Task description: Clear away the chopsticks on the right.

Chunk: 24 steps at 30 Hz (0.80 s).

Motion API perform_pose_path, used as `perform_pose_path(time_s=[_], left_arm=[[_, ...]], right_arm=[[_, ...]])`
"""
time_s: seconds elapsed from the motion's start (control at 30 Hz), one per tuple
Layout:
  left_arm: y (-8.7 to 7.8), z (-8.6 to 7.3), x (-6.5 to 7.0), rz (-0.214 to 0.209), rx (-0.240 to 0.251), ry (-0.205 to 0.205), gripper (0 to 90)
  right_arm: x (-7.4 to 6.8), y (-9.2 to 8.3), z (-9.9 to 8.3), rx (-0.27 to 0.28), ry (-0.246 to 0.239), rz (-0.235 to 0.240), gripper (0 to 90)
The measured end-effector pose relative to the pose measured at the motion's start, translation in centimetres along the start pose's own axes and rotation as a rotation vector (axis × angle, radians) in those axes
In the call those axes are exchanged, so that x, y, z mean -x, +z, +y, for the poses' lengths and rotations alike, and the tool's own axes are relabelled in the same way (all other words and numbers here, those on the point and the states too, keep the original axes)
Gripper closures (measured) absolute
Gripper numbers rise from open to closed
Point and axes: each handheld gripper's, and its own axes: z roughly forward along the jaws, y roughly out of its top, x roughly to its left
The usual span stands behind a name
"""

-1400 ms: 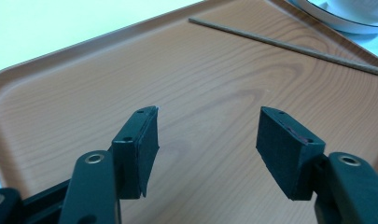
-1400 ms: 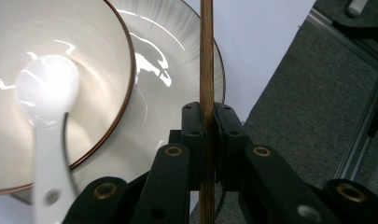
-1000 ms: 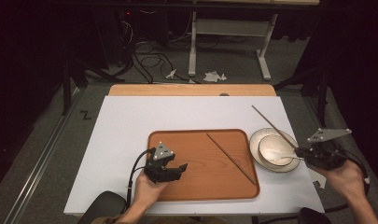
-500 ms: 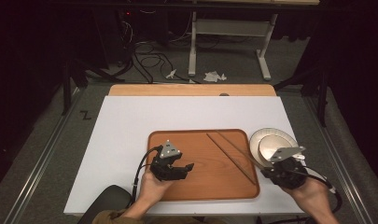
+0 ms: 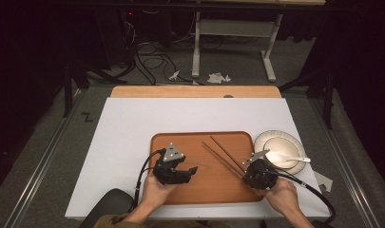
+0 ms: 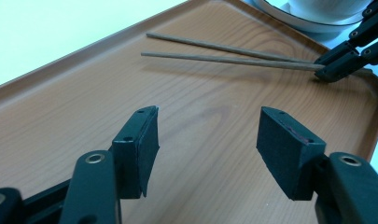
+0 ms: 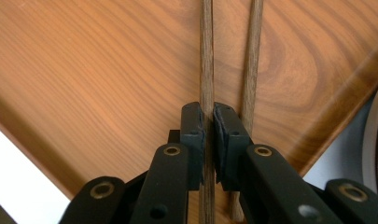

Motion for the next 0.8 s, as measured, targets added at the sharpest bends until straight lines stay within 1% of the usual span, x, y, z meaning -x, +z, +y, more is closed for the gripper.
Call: perform_pose_path(time_s=[0.07, 0.13, 0.17, 0.2, 0.27, 0.3, 0.33, 0.37, 0.43, 0.53, 0.63, 0.67, 0.7, 0.77, 0.8], left_arm=[[0.0, 0.0, 0.1, 0.002, 0.0, 0.0, 38.8], [0.0, -0.1, 0.1, 0.004, 0.0, -0.004, 38.8], [0.0, -0.1, 0.1, 0.004, 0.001, -0.005, 38.8], [0.0, -0.1, 0.1, 0.004, -0.001, -0.002, 38.8], [0.0, -0.2, 0.1, 0.005, -0.001, -0.003, 38.8], [-0.1, -0.2, 0.1, 0.004, -0.001, -0.002, 38.8], [-0.1, -0.2, 0.1, 0.006, -0.003, -0.001, 38.8], [-0.1, -0.2, 0.1, 0.007, -0.001, -0.002, 38.8], [-0.1, -0.2, 0.1, 0.008, 0.001, -0.004, 38.8], [-0.1, -0.3, 0.2, 0.01, -0.003, -0.001, 38.8], [-0.2, -0.3, 0.2, 0.014, 0.001, -0.001, 38.8], [-0.3, -0.3, 0.2, 0.014, 0.001, -0.002, 38.8], [-0.3, -0.3, 0.2, 0.017, 0.001, -0.003, 38.8], [-0.4, -0.4, 0.1, 0.018, 0.003, -0.002, 38.8], [-0.5, -0.4, 0.1, 0.018, 0.004, -0.002, 38.8]], right_arm=[[0.0, 0.2, -0.1, 0.007, 0.005, -0.002, 81.5], [0.0, 0.4, -0.1, 0.008, -0.01, -0.008, 78.0], [-0.1, 0.4, -0.1, 0.008, -0.01, -0.018, 77.3], [-0.2, 0.4, -0.1, 0.011, -0.008, -0.016, 77.0], [-0.1, 0.4, -0.2, 0.018, -0.019, -0.02, 74.9], [-0.1, 0.4, -0.2, 0.028, -0.019, -0.018, 73.1], [-0.2, 0.3, -0.3, 0.023, -0.008, -0.016, 72.0], [-0.1, 0.3, -0.4, 0.036, -0.019, -0.012, 71.2], [-0.2, -0.3, -0.6, 0.064, -0.015, -0.01, 69.2], [0.0, -1.2, -0.8, 0.128, -0.025, -0.004, 65.7], [0.1, -1.8, -1.1, 0.176, -0.05, -0.012, 61.8], [0.1, -1.9, -1.2, 0.184, -0.057, -0.023, 60.6], [0.3, -2.0, -1.2, 0.195, -0.063, -0.025, 59.6], [0.6, -2.4, -1.5, 0.227, -0.059, -0.041, 58.8], [0.9, -2.6, -1.7, 0.255, -0.046, -0.036, 58.2]])
